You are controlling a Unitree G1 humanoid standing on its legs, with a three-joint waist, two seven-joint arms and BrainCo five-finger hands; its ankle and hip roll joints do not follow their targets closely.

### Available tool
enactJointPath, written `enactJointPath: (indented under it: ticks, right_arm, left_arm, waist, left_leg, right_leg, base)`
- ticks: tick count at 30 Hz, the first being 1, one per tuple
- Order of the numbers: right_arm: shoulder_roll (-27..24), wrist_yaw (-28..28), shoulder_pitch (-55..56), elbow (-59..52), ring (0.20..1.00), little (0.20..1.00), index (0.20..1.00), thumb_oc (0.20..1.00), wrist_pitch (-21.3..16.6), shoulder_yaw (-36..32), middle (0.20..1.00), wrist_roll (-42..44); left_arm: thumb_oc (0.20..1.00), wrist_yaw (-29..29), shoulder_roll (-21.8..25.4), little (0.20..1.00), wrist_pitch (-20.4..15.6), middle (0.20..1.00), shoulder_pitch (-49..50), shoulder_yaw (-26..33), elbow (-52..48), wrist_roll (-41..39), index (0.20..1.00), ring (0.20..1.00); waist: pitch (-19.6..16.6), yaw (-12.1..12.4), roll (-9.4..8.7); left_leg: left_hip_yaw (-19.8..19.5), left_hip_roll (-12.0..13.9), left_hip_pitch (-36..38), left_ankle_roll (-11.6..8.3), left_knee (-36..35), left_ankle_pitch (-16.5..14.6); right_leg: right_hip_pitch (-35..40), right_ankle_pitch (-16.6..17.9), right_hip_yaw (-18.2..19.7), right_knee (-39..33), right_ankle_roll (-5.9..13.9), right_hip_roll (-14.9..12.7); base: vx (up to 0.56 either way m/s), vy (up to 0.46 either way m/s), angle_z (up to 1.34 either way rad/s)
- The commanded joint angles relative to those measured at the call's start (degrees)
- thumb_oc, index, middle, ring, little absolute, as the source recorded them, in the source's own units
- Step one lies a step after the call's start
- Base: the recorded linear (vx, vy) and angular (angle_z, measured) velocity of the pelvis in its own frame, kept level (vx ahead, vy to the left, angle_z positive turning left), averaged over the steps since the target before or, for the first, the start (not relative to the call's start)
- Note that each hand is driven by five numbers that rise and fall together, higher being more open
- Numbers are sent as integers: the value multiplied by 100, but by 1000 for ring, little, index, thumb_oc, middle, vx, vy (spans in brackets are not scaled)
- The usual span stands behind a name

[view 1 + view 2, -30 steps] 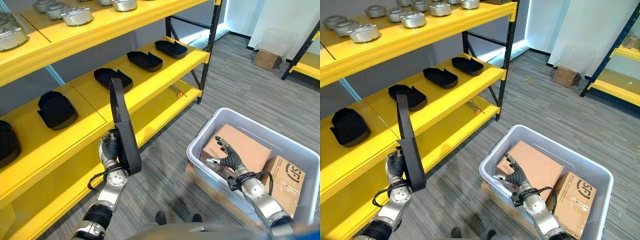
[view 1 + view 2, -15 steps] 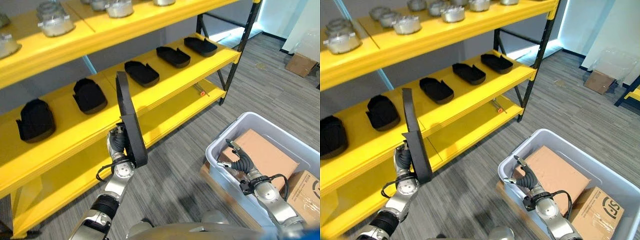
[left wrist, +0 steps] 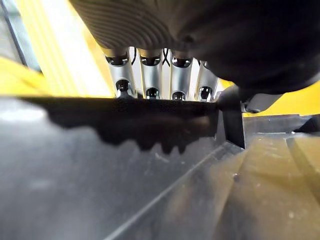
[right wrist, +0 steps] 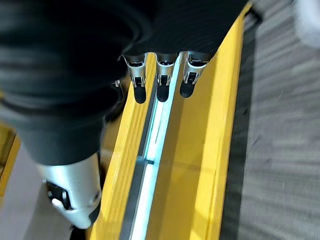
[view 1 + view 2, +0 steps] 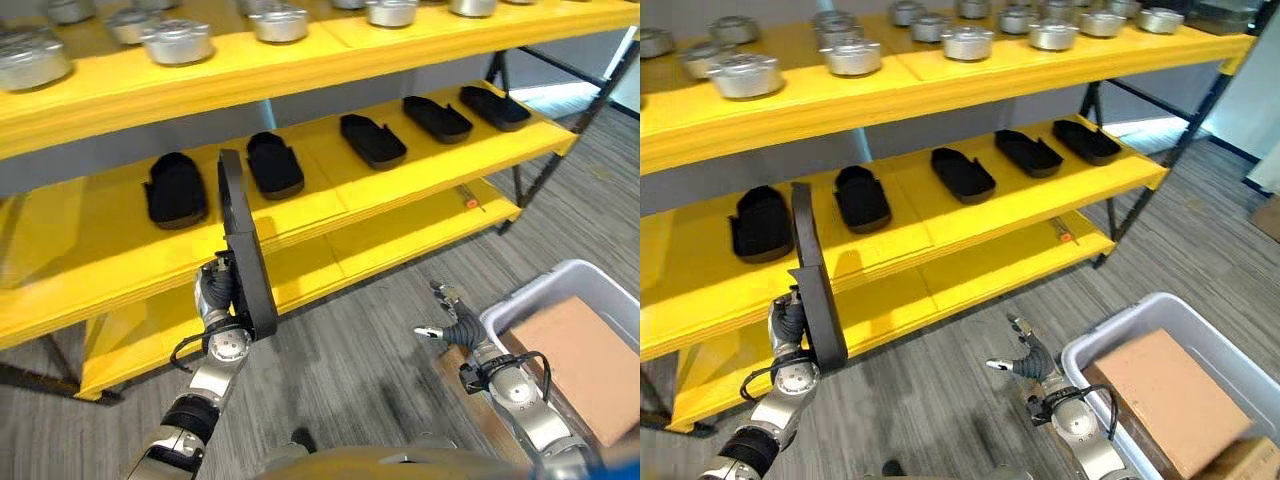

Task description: Move parts from the plastic box to the shelf.

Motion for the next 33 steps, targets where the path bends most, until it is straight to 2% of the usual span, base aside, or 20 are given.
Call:
enactJointPath:
  ticks: [1, 4, 5, 7, 10, 11, 13, 14, 15, 18, 23, 26, 28, 29, 31, 32, 33]
  right_arm:
    - [-77, -246, -395, -363, 1000, 1000, 1000, 1000, -263, 84, 1000, -140]
    - [-36, -374, -477, -387, 1000, 1000, 1000, 1000, -166, 128, 1000, -188]
    - [-6, -457, -547, -416, 1000, 1000, 1000, 1000, -93, 160, 1000, -204]
    - [17, -513, -596, -448, 1000, 1000, 1000, 1000, -39, 193, 1000, -226]
    - [11, -430, -563, -555, 1000, 1000, 1000, 1000, -26, 182, 1000, -242]
    - [11, -429, -561, -554, 1000, 1000, 1000, 1000, -28, 183, 1000, -242]
    - [-47, -274, -539, -532, 1000, 1000, 1000, 1000, -132, 162, 1000, -356]
    - [-126, -196, -527, -506, 1000, 1000, 1000, 1000, -202, 169, 1000, -414]
    - [-165, -126, -536, -471, 1000, 1000, 1000, 1000, -223, 178, 1000, -383]
    - [-259, -137, -575, -369, 1000, 1000, 1000, 1000, -245, 198, 1000, -240]
    - [-231, -171, -508, -190, 1000, 1000, 1000, 1000, -313, 90, 1000, -185]
    - [-217, -144, -444, -181, 1000, 1000, 1000, 1000, -363, 4, 1000, -155]
    - [-232, -143, -427, -197, 1000, 1000, 1000, 1000, -389, -28, 1000, -180]
    - [-266, -139, -424, -210, 1000, 1000, 1000, 1000, -402, -50, 1000, -226]
    - [-335, -162, -452, -183, 1000, 1000, 1000, 1000, -428, -49, 1000, -242]
    - [-388, -181, -508, -147, 1000, 1000, 1000, 1000, -449, -21, 1000, -235]
    - [-409, -178, -533, -120, 1000, 1000, 1000, 1000, -469, -10, 1000, -244]
  left_arm:
    - [200, -70, 132, 200, -192, 200, -155, 124, -510, 263, 200, 200]
    - [200, -177, 141, 200, -229, 200, -144, 162, -503, 257, 200, 200]
    - [200, -278, 143, 200, -309, 200, -110, 218, -520, 282, 200, 200]
    - [200, -304, 155, 200, -337, 200, -81, 251, -565, 284, 200, 200]
    - [200, -315, 150, 200, -180, 200, -96, 329, -673, 225, 200, 200]
    - [200, -315, 150, 200, -177, 200, -92, 329, -677, 226, 200, 200]
    - [200, -257, 84, 200, -141, 200, 17, 369, -747, 230, 200, 200]
    - [200, -217, 22, 200, -149, 200, 91, 360, -766, 236, 200, 200]
    - [200, -192, -6, 200, -152, 200, 114, 336, -781, 231, 200, 200]
    - [200, -231, -52, 200, -155, 200, 75, 254, -759, 189, 200, 200]
    - [200, -396, -102, 200, -176, 200, 128, 246, -654, 247, 200, 200]
    - [200, -346, -70, 200, -148, 200, 140, 221, -608, 282, 200, 200]
    - [200, -323, -36, 200, -164, 200, 115, 194, -609, 262, 200, 200]
    - [200, -306, -28, 200, -163, 200, 80, 173, -609, 260, 200, 200]
    - [200, -259, -12, 200, -162, 200, 2, 115, -606, 205, 200, 200]
    - [200, -215, 5, 200, -110, 200, -93, 88, -626, 173, 200, 200]
    - [200, -210, 8, 200, -101, 200, -125, 93, -617, 170, 200, 200]
  waist:
    - [-32, 149, 154]
    - [-14, 285, 160]
    - [3, 405, 179]
    - [16, 449, 195]
    - [56, 331, 141]
    - [59, 328, 144]
    - [54, 331, 37]
    - [72, 308, -55]
    - [86, 285, -98]
    - [122, 164, -136]
    - [-46, 104, -94]
    - [-135, 13, -79]
    - [-123, -35, -115]
    - [-101, -80, -152]
    - [-23, -127, -174]
    - [40, -208, -159]
    - [43, -247, -141]
  left_leg:
    - [-112, 422, 339, -330, -59, -77]
    - [-84, 262, 360, -237, -140, -117]
    - [-25, 199, 379, -196, -181, -148]
    - [19, 156, 404, -155, -215, -190]
    - [-24, 71, 390, -196, -237, -243]
    - [-27, 82, 396, -204, -236, -241]
    - [76, 22, 361, -306, -228, -217]
    - [114, -48, 246, -366, -159, -177]
    - [125, -65, 136, -380, -63, -182]
    - [49, -101, -120, -337, 135, -235]
    - [105, -162, 48, -327, 112, -331]
    - [217, -179, 63, -296, 388, -571]
    - [356, -82, -53, -315, 749, -689]
    - [521, 72, -171, -356, 1197, -727]
    - [702, 502, -527, -597, 2148, -457]
    - [875, 898, -612, -641, 2477, -366]
    - [952, 1026, -558, -604, 2433, -375]
  right_leg:
    - [-397, -106, -115, 447, 217, 326]
    - [-500, 176, -332, 717, 311, 87]
    - [-564, 360, -564, 843, 365, -69]
    - [-659, 421, -651, 941, 389, -126]
    - [-626, 1, -508, 279, 253, 679]
    - [-604, 9, -517, 246, 243, 698]
    - [-408, 44, -550, -450, 136, 1125]
    - [-311, 200, -383, -917, 82, 1357]
    - [-269, 266, -254, -1127, 42, 1457]
    - [-297, 278, 171, -1294, -76, 1580]
    - [-230, 268, 159, -1299, -51, 1549]
    - [-186, 193, 196, -1299, -87, 1541]
    - [-176, 169, 187, -1289, -128, 1497]
    - [-168, 142, 163, -1282, -187, 1463]
    - [-134, 66, 157, -1273, -322, 1481]
    - [-168, -62, 122, -1117, -439, 1457]
    - [-192, -121, 79, -1036, -483, 1435]
  base:
    - [-101, 353, 31]
    - [-46, 255, 19]
    - [-19, 222, 19]
    - [1, 196, 1]
    - [57, 94, 5]
    - [79, 11, 31]
    - [130, 11, 19]
    - [176, 4, 6]
    - [199, 9, 14]
    - [118, -3, 13]
    - [187, -50, 31]
    - [196, -71, 21]
    - [56, -74, 12]
    - [36, -115, 14]
    - [17, -114, 27]
    - [21, -28, 19]
    - [26, 36, -7]
